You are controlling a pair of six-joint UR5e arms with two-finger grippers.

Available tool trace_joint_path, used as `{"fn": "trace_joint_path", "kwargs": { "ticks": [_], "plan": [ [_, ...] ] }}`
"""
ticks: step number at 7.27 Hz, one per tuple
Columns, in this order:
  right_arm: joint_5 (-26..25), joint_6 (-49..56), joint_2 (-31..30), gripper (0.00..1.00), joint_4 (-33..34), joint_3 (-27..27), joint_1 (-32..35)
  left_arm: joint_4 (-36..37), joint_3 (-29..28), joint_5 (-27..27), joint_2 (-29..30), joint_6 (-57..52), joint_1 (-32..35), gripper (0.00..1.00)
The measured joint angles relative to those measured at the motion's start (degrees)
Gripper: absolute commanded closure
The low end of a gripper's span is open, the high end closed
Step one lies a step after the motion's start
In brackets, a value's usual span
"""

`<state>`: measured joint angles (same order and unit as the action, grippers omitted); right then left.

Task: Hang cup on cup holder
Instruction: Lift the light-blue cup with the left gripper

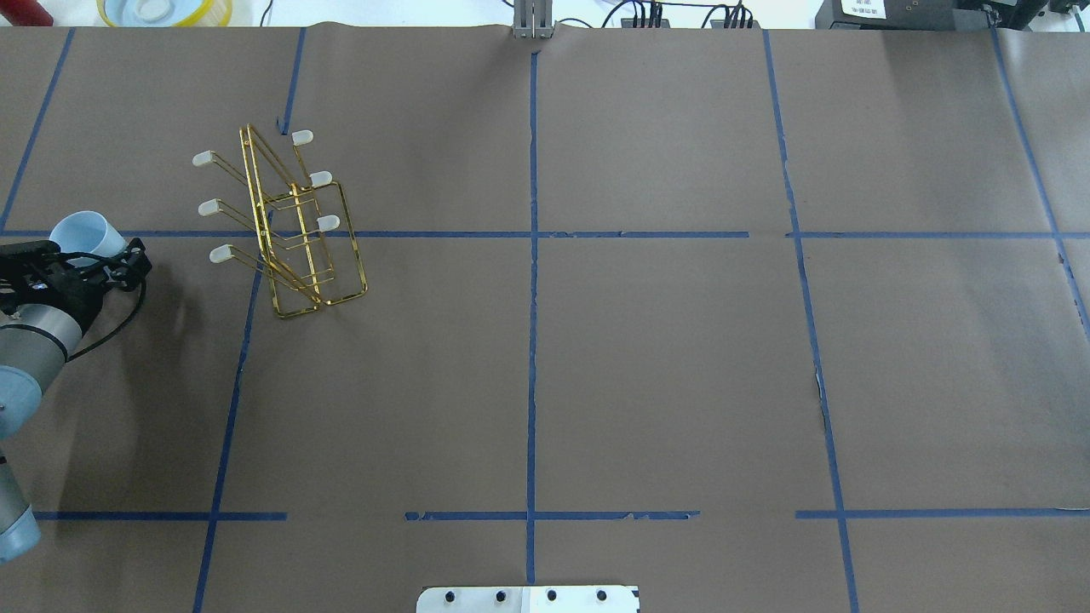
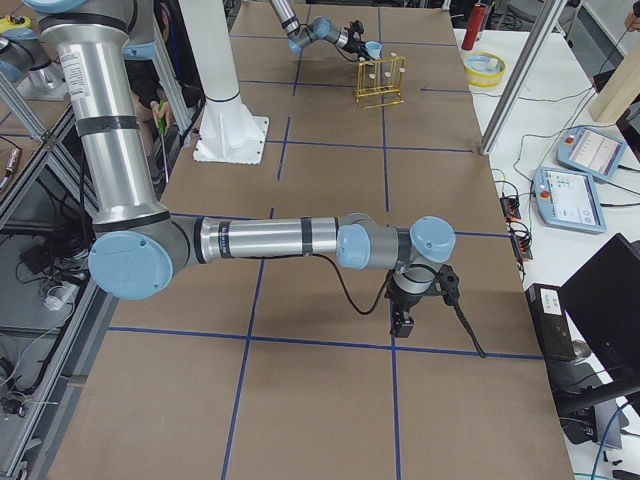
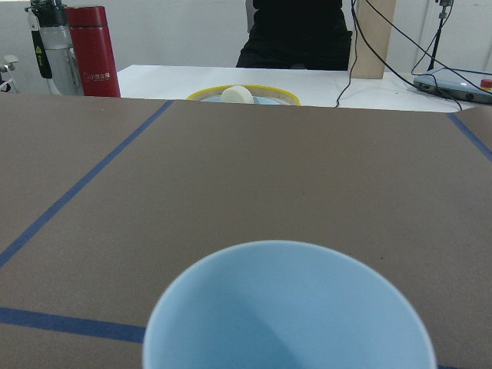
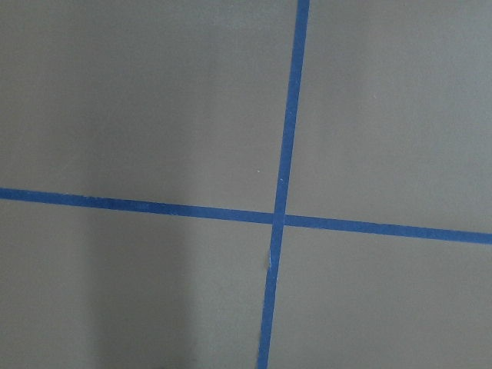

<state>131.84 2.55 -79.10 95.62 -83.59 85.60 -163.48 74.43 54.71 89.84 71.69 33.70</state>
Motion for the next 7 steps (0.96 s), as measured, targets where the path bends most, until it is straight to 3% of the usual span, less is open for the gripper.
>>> {"fn": "trace_joint_path", "kwargs": {
  "ticks": [5, 6, 7],
  "plan": [
    [0.0, 0.0, 0.0, 0.0, 0.0, 0.0, 0.0, 0.0, -1.4, 1.2, 1.0, 0.0, 0.4, 0.06],
    [0.0, 0.0, 0.0, 0.0, 0.0, 0.0, 0.0, 0.0, -1.5, 1.3, 1.0, 0.0, 0.4, 0.11],
    [0.0, 0.0, 0.0, 0.0, 0.0, 0.0, 0.0, 0.0, -1.5, 1.3, 1.0, 0.0, 0.4, 0.3]
  ]
}}
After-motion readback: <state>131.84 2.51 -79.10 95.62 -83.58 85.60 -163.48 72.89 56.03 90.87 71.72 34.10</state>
